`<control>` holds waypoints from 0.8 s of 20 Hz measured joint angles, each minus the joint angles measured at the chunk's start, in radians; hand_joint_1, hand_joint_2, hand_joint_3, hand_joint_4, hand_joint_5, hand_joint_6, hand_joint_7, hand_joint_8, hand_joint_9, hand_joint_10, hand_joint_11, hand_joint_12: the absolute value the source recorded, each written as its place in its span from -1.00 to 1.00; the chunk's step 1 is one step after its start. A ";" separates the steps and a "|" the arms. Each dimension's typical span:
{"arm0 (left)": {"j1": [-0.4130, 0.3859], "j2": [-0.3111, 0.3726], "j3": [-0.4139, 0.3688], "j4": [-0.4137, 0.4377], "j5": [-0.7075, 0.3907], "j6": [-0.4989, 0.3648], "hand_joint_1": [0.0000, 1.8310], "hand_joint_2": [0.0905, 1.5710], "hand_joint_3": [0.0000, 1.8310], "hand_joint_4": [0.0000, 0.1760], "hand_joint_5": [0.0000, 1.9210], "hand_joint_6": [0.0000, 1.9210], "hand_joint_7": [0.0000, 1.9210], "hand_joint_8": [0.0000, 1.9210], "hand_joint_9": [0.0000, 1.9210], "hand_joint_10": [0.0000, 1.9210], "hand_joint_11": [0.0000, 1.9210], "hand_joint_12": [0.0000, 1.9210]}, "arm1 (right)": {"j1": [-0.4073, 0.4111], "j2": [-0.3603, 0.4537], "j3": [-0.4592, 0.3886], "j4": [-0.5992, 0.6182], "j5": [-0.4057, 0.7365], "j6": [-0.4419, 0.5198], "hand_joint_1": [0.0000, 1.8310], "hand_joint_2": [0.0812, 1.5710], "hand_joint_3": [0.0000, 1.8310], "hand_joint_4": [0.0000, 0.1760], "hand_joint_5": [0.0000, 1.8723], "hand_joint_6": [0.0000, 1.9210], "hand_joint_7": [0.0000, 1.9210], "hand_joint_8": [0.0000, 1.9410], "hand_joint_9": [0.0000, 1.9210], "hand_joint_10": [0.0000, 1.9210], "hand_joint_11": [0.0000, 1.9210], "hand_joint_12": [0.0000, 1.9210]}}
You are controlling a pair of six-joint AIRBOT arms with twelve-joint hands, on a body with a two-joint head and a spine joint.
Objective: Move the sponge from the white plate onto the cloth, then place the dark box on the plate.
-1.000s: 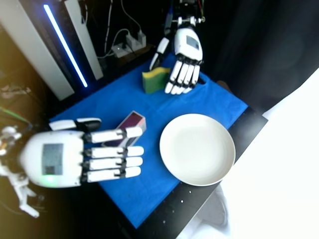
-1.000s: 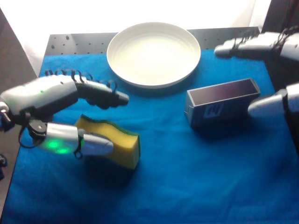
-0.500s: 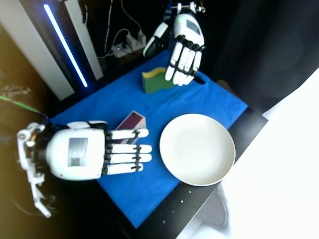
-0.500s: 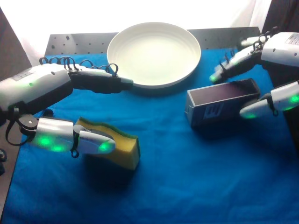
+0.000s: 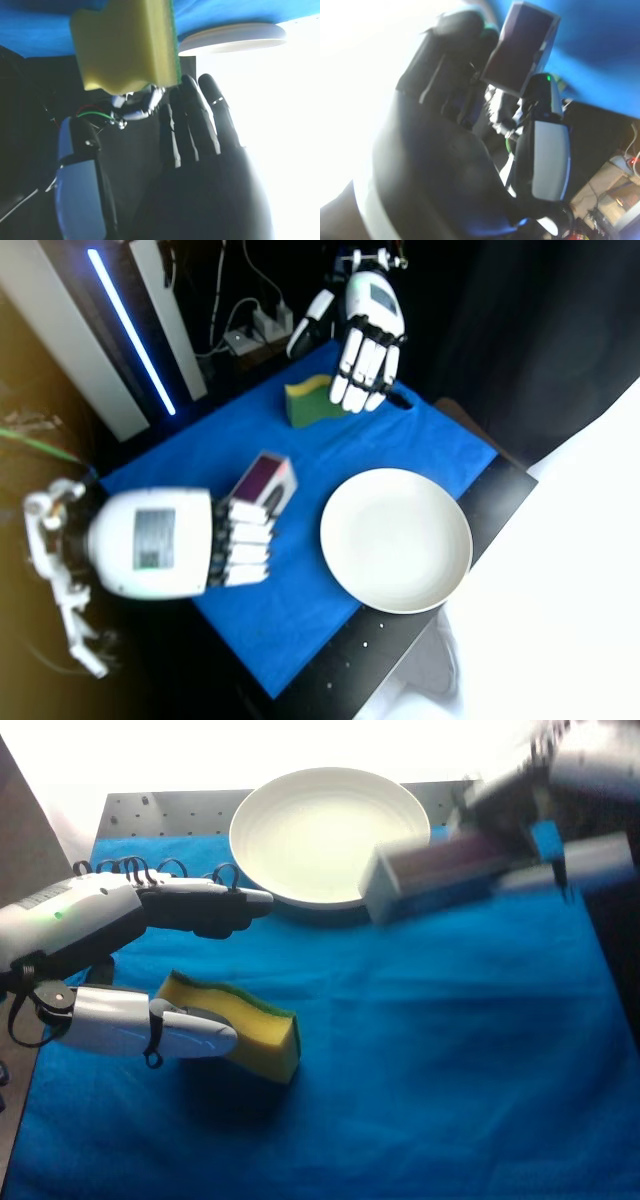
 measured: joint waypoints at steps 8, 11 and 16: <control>0.002 0.000 -0.002 -0.006 -0.034 0.000 -0.42 0.11 -1.00 0.76 -0.81 -1.00 -0.77 -1.00 -0.80 -1.00 -1.00 -0.30 | 0.132 -0.203 0.177 -0.031 -0.052 0.001 0.36 0.34 -1.00 -0.96 0.04 0.12 0.19 -0.24 0.17 -0.09 0.01 0.22; 0.002 0.009 -0.002 -0.003 -0.066 0.001 -0.48 0.04 -1.00 1.00 -1.00 -1.00 -1.00 -1.00 -1.00 -1.00 -1.00 -0.71 | 0.147 -0.258 0.227 -0.032 -0.130 0.001 0.51 0.32 -1.00 -1.00 0.00 0.25 0.16 -0.21 0.13 -0.16 -0.28 0.23; -0.002 0.022 -0.006 -0.005 -0.101 0.007 -0.45 0.02 -1.00 1.00 -1.00 -1.00 -1.00 -1.00 -1.00 -1.00 -1.00 -1.00 | 0.148 -0.326 0.304 -0.080 -0.300 0.000 0.36 0.33 -0.99 -0.84 0.12 0.04 0.12 -0.16 -0.03 0.15 -0.33 0.62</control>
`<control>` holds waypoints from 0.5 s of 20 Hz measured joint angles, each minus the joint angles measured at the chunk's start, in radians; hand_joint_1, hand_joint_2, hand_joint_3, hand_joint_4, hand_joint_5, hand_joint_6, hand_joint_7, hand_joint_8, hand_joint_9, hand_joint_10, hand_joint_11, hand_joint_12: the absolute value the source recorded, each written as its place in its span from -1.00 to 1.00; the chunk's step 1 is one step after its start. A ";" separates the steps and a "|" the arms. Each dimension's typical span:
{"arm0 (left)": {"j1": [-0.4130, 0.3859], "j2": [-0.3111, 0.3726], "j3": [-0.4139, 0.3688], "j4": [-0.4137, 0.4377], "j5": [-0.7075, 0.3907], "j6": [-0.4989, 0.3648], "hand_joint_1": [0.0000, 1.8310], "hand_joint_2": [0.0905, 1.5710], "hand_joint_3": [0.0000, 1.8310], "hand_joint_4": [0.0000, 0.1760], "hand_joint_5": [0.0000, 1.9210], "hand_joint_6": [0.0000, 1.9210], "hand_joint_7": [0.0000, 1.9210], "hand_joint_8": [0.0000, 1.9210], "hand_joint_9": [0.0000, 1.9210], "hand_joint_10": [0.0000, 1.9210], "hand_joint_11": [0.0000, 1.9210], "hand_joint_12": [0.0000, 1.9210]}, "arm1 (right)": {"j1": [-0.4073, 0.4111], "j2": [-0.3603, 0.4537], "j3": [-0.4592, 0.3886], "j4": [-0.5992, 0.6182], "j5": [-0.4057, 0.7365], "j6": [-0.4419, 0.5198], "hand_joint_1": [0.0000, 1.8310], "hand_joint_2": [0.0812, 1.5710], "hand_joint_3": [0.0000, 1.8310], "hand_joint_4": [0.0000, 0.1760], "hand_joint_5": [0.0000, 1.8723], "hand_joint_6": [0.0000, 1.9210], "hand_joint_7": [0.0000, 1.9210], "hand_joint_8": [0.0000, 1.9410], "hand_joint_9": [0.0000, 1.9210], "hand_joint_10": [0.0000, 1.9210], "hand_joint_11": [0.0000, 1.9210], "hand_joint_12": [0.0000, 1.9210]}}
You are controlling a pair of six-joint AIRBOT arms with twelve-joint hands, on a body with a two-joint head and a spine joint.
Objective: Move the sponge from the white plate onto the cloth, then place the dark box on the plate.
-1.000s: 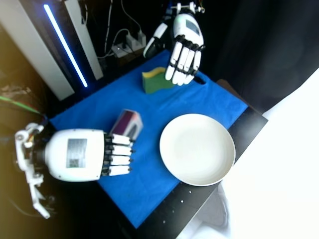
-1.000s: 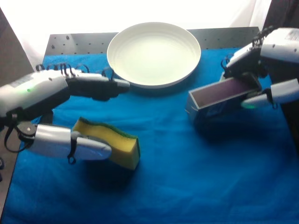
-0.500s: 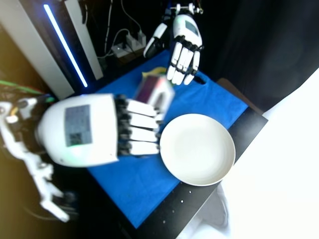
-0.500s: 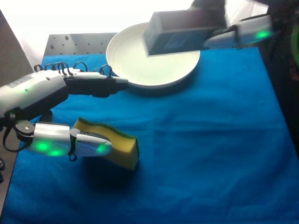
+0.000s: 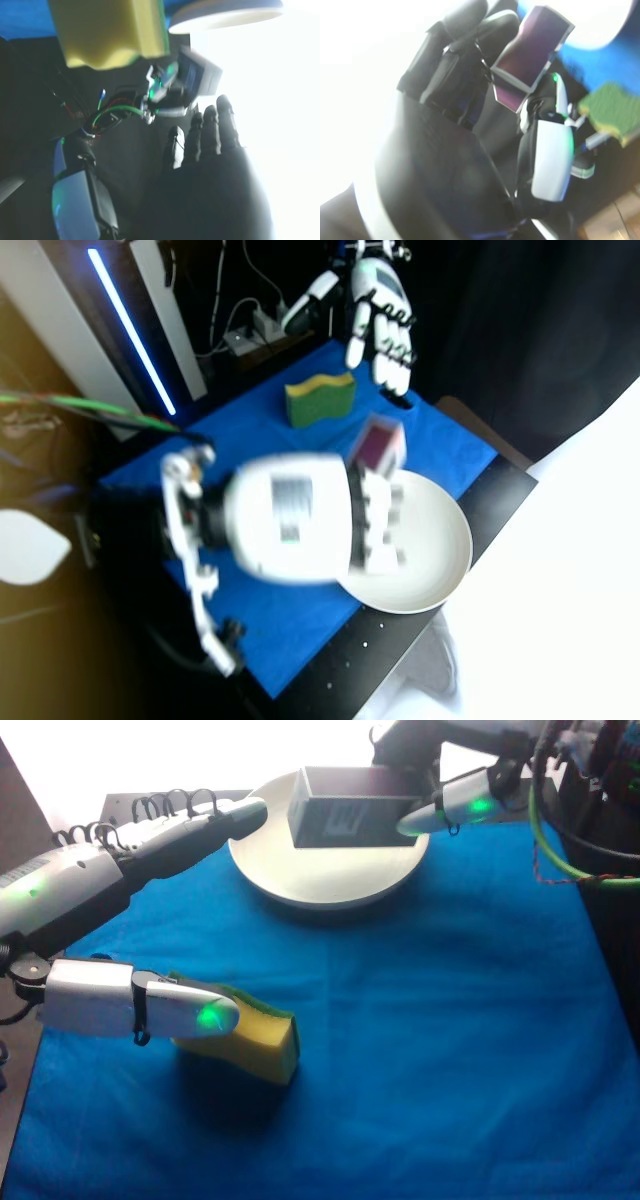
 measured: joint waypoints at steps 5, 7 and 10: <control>-0.008 0.018 -0.001 0.006 -0.020 0.000 -0.72 0.02 -1.00 0.37 -1.00 -1.00 -1.00 -1.00 -1.00 -1.00 -1.00 -1.00 | 0.010 -0.080 0.059 -0.048 -0.070 0.000 0.36 0.33 -1.00 -0.75 0.15 -0.06 0.09 -0.08 -0.08 0.10 -0.32 0.32; -0.010 0.019 -0.001 0.002 -0.024 0.000 -0.77 0.08 -0.98 0.53 -1.00 -1.00 -1.00 -1.00 -1.00 -1.00 -1.00 -1.00 | 0.025 -0.109 0.082 -0.071 -0.097 0.002 0.49 0.40 -1.00 -1.00 0.03 0.16 -0.05 0.13 -0.11 0.21 -0.35 0.34; -0.011 0.019 -0.001 0.007 -0.024 0.001 -0.74 0.06 -0.99 0.86 -1.00 -1.00 -1.00 -1.00 -1.00 -1.00 -1.00 -1.00 | 0.029 -0.118 0.089 -0.102 -0.128 0.002 0.17 0.29 -1.00 -0.55 -0.44 -0.53 -0.40 -0.34 -0.23 -0.13 -0.26 0.28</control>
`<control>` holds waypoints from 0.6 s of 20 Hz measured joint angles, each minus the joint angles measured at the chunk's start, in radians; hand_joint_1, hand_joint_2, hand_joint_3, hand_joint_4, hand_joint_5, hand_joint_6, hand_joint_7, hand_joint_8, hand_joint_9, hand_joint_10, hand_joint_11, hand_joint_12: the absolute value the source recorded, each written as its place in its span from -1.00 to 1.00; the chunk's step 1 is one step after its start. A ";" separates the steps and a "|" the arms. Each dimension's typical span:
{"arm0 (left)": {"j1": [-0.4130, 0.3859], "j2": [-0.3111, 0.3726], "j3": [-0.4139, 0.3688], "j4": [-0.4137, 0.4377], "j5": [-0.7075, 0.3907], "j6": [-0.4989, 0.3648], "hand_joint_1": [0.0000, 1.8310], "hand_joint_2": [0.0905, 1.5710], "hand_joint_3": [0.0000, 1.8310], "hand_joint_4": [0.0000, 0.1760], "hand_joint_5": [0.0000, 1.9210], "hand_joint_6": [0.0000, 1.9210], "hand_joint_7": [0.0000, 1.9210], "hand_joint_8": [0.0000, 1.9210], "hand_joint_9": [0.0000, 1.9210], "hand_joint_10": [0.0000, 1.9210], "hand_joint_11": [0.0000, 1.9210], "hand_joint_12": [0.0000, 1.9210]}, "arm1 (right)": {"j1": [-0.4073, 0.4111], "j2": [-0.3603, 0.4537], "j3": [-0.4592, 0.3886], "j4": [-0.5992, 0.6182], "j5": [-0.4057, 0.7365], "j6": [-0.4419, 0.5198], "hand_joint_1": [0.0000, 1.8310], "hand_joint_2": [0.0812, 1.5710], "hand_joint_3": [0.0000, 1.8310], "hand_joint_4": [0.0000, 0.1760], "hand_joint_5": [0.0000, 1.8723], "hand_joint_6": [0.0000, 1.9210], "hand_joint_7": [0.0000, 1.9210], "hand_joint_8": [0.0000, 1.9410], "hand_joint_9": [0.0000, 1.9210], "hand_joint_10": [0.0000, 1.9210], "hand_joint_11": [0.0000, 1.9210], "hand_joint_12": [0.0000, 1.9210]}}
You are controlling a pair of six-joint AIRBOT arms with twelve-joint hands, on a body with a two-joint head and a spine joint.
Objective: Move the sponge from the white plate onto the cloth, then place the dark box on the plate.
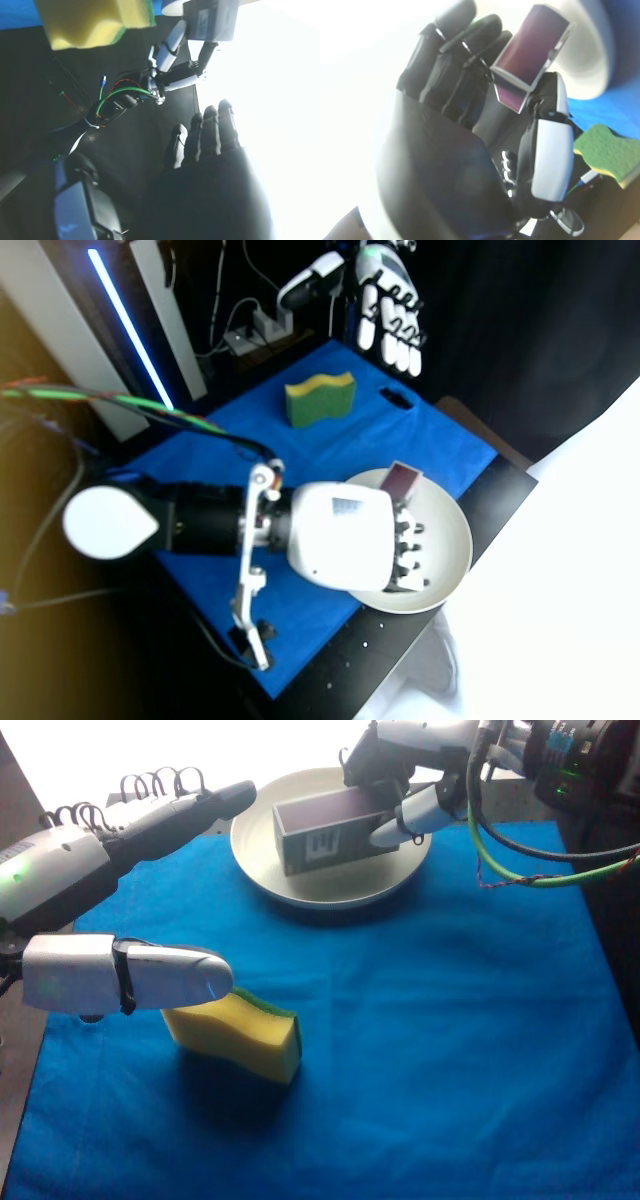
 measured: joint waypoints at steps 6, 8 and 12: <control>-0.003 0.000 0.000 -0.001 0.000 0.000 -0.55 -0.02 -1.00 1.00 -1.00 -1.00 -1.00 -1.00 -1.00 -1.00 -1.00 -1.00 | 0.000 0.015 -0.032 0.002 0.035 0.000 -0.10 -0.12 -1.00 1.00 -1.00 -1.00 -1.00 -1.00 -0.98 -1.00 -1.00 -0.27; -0.003 0.001 0.000 -0.005 -0.002 0.000 -0.51 -0.05 -1.00 1.00 -1.00 -1.00 -1.00 -1.00 -1.00 -1.00 -1.00 -1.00 | 0.000 0.078 -0.089 0.055 0.113 0.003 -0.19 -0.10 -0.99 1.00 -1.00 -1.00 -1.00 -1.00 -1.00 -1.00 -1.00 -0.96; 0.032 0.042 -0.034 -0.084 -0.050 0.039 -0.55 -0.09 -1.00 0.73 -1.00 -1.00 -1.00 -1.00 -1.00 -1.00 -1.00 -1.00 | -0.067 0.274 -0.197 0.312 0.383 0.003 -0.08 -0.10 -1.00 1.00 -1.00 -1.00 -1.00 -1.00 -1.00 -1.00 -1.00 -1.00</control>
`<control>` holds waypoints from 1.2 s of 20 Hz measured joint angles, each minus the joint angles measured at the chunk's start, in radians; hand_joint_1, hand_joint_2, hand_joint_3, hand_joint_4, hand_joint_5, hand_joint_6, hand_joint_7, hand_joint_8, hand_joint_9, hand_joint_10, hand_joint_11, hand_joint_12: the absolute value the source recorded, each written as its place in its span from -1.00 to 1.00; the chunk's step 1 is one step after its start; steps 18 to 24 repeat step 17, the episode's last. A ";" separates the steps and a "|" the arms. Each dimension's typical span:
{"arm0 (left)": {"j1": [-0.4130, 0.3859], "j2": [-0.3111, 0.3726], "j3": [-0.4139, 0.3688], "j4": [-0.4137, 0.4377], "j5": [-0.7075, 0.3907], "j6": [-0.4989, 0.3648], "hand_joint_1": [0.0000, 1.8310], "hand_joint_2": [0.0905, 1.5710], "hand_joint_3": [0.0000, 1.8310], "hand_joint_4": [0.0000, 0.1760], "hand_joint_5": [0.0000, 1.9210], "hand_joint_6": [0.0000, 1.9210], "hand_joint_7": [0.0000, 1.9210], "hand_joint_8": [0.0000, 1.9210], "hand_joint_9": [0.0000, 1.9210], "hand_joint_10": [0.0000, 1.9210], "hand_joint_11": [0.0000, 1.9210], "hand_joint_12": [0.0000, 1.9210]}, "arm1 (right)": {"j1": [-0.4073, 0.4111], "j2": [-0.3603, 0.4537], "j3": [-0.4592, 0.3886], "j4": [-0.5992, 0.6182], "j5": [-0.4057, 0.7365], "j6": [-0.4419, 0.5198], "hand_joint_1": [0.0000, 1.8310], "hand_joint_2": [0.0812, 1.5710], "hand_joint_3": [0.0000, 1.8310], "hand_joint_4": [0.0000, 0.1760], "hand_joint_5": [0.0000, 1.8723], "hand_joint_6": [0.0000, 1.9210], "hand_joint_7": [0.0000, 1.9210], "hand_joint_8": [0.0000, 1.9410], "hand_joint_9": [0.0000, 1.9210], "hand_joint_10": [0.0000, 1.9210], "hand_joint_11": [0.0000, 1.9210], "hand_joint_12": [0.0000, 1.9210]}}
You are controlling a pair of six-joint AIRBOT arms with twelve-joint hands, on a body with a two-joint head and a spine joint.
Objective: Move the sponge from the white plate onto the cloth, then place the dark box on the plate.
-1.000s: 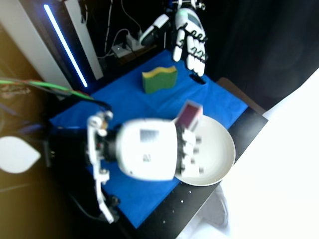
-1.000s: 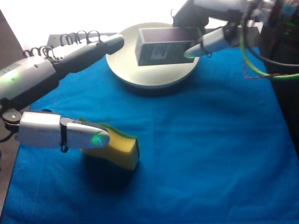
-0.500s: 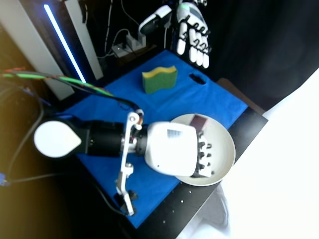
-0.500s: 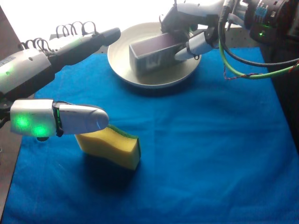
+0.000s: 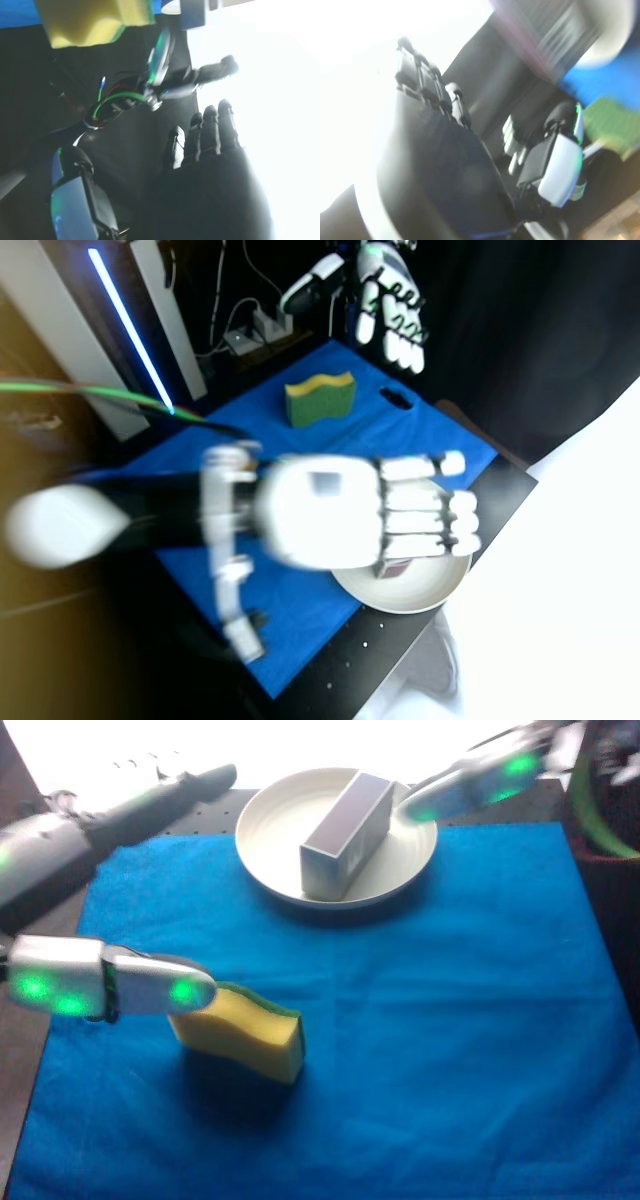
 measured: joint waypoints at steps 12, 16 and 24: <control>0.165 -0.038 -0.065 -0.255 -0.367 0.064 -0.78 0.19 -0.98 0.92 -1.00 -1.00 -1.00 -1.00 -1.00 -1.00 -0.99 -1.00 | -0.548 0.156 -0.348 0.580 0.734 -0.013 0.03 0.06 -0.99 1.00 -1.00 -1.00 -1.00 -1.00 -1.00 -1.00 -1.00 -1.00; 0.166 -0.078 -0.040 -0.248 -0.412 0.019 -0.78 0.22 -1.00 0.95 -1.00 -1.00 -1.00 -1.00 -1.00 -1.00 -1.00 -1.00 | -0.589 0.159 -0.387 0.618 0.819 -0.016 -0.14 0.07 -0.99 1.00 -1.00 -1.00 -1.00 -1.00 -1.00 -1.00 -1.00 -1.00; 0.155 -0.077 -0.031 -0.248 -0.418 0.016 -0.80 0.26 -1.00 0.85 -1.00 -1.00 -1.00 -1.00 -1.00 -1.00 -1.00 -1.00 | -0.588 0.160 -0.389 0.591 0.833 -0.016 -0.31 0.09 -0.99 1.00 -1.00 -1.00 -1.00 -1.00 -0.96 -0.99 -1.00 -1.00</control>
